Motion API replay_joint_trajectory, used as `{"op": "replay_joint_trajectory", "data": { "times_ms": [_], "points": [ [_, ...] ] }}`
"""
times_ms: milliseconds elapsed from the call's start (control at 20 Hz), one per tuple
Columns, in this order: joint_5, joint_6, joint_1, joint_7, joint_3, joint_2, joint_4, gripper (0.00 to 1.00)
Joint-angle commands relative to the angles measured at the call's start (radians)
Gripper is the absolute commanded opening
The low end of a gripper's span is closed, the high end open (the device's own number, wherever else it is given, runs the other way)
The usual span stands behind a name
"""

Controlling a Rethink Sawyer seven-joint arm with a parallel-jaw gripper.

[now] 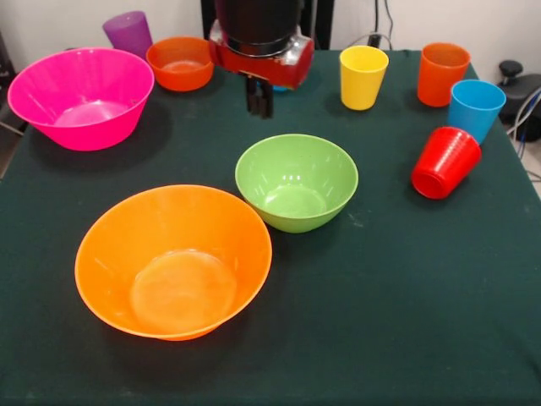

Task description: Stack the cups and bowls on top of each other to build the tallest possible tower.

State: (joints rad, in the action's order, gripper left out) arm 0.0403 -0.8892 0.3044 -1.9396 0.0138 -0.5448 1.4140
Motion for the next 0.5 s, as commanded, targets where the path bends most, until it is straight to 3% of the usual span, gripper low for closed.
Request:
{"op": "replay_joint_trajectory", "data": {
  "times_ms": [50, 500],
  "points": [
    [0.076, 0.032, 0.029, 0.133, 0.095, 0.024, 0.048, 0.00],
    [0.118, 0.052, 0.072, 0.173, 0.116, 0.034, 0.038, 0.00]
  ]
}}
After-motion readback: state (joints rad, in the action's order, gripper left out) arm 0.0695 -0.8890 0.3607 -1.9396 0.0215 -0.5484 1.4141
